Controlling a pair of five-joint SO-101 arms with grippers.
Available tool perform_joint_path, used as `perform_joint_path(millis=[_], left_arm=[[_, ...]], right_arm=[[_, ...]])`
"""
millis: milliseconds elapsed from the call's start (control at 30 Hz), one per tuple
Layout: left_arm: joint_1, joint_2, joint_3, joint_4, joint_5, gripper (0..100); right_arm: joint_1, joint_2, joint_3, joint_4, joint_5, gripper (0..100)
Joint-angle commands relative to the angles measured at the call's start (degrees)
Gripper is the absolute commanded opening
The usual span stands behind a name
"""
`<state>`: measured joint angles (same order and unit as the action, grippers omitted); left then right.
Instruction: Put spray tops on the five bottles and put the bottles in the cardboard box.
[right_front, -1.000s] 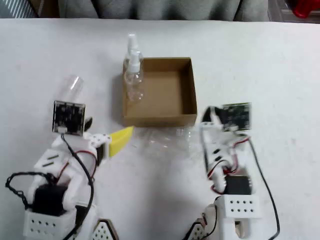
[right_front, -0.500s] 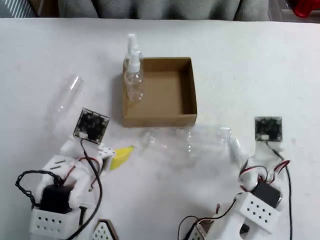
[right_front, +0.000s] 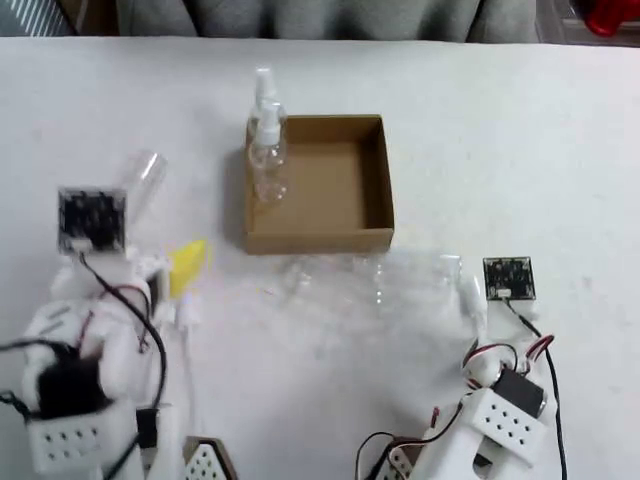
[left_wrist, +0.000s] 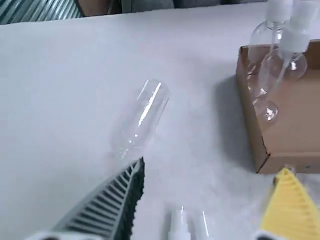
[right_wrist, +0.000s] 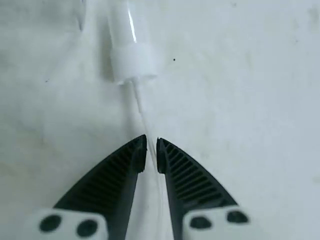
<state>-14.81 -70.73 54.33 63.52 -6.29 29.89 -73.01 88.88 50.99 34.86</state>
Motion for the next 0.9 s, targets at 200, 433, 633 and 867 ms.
perform_joint_path(millis=[200,433,633,867], left_arm=[[-4.8,29.7,-23.9,-4.3,0.9,37],[-4.9,50.5,-36.4,-5.5,6.1,37],[-4.9,67.1,-49.3,-5.2,16.9,37],[-4.9,85.1,-65.7,-5.5,34.6,37]], right_arm=[[-0.6,-0.5,0.3,-0.9,1.6,1.5],[-0.7,-0.5,0.4,-0.9,1.7,1.5],[-0.7,-0.5,0.4,-0.9,1.7,1.5],[-0.7,-0.5,0.4,-0.9,1.7,1.5]])
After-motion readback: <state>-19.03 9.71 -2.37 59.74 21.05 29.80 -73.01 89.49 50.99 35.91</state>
